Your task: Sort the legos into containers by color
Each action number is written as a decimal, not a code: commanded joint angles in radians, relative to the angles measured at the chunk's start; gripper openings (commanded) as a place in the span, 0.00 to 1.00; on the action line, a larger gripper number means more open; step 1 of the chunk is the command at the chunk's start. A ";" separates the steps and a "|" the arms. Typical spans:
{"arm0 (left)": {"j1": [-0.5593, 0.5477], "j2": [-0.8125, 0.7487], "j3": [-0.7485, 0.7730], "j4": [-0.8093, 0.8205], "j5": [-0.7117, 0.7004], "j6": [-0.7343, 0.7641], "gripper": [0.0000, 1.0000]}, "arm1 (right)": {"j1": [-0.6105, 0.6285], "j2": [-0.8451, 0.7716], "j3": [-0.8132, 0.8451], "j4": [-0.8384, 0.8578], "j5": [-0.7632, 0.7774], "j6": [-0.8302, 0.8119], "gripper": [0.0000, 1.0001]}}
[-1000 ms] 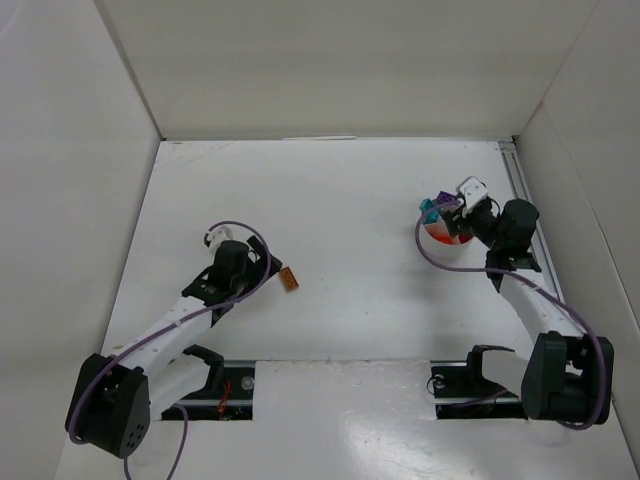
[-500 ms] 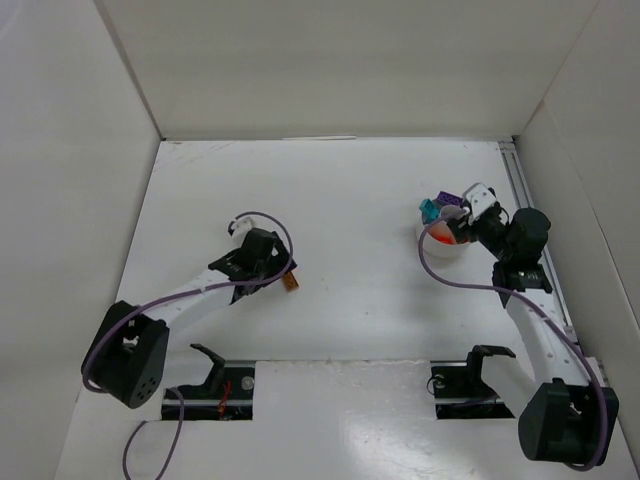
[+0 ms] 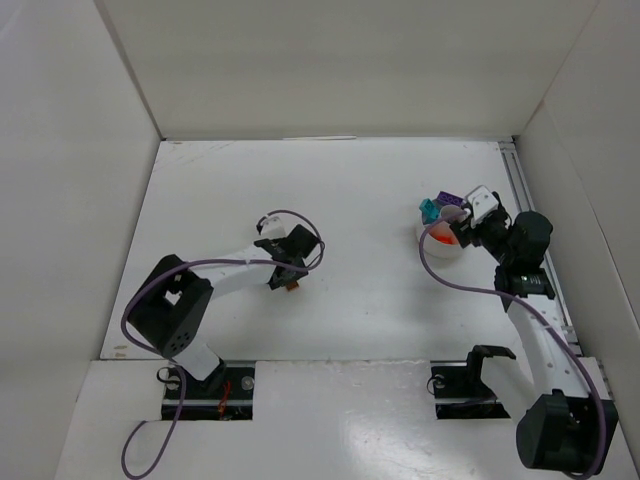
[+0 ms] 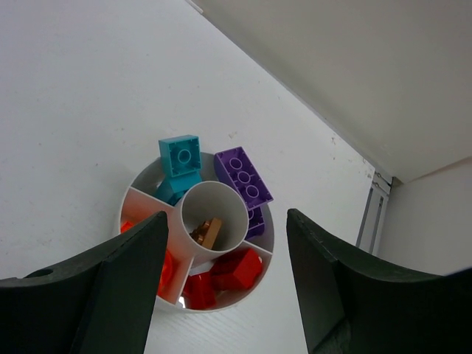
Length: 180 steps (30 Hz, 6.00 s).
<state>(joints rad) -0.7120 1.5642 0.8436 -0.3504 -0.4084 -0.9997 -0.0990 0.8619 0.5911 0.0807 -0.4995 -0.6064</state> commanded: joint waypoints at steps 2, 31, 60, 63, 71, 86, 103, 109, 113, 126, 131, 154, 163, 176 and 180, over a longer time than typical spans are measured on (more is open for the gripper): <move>-0.026 0.011 0.032 -0.081 -0.040 -0.043 0.42 | -0.008 -0.021 -0.001 -0.001 0.015 -0.007 0.70; -0.085 -0.403 -0.043 0.574 -0.111 -0.284 0.18 | 0.681 0.104 0.050 0.456 0.028 0.311 0.73; -0.196 -0.526 -0.230 0.881 -0.270 -0.243 0.16 | 0.835 0.511 0.337 0.527 0.098 0.636 0.62; -0.196 -0.535 -0.239 0.913 -0.270 -0.232 0.16 | 0.835 0.520 0.348 0.516 0.098 0.636 0.62; -0.224 -0.526 -0.248 0.975 -0.300 -0.154 0.18 | 0.826 0.557 0.381 0.516 0.045 0.636 0.49; -0.224 -0.517 -0.258 1.041 -0.268 -0.093 0.38 | 0.817 0.566 0.381 0.485 0.058 0.636 0.02; -0.181 -0.764 -0.247 0.567 -0.348 0.085 0.99 | 0.594 0.472 0.790 -0.834 0.531 -0.011 0.00; -0.032 -0.684 -0.160 0.305 -0.298 0.108 0.99 | 0.541 0.519 0.941 -1.150 0.947 0.011 0.00; 0.048 -0.664 -0.175 0.321 -0.176 0.154 0.99 | 0.509 0.614 0.983 -1.260 1.044 -0.027 0.00; 0.134 -0.645 -0.227 0.380 -0.083 0.197 0.99 | 0.446 0.831 1.058 -1.267 1.078 -0.118 0.00; 0.143 -0.636 -0.248 0.399 -0.073 0.197 0.99 | 0.427 0.841 1.067 -1.219 1.023 -0.162 0.00; 0.152 -0.625 -0.239 0.401 -0.073 0.188 0.99 | 0.398 0.868 0.987 -1.139 0.915 -0.190 0.07; 0.152 -0.625 -0.239 0.392 -0.073 0.188 0.99 | 0.398 0.856 0.987 -1.130 0.915 -0.181 0.36; 0.152 -0.688 -0.156 0.237 -0.084 0.210 0.99 | 0.331 0.508 0.866 -0.824 0.628 -0.171 0.61; 0.152 -0.756 -0.144 0.183 -0.095 0.210 0.99 | 0.295 0.326 0.707 -0.642 0.486 -0.162 0.79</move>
<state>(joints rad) -0.5655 0.8684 0.6495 -0.1131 -0.4801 -0.8070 0.2119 1.2728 1.3655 -0.7483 0.1543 -0.7845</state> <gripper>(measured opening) 0.992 0.770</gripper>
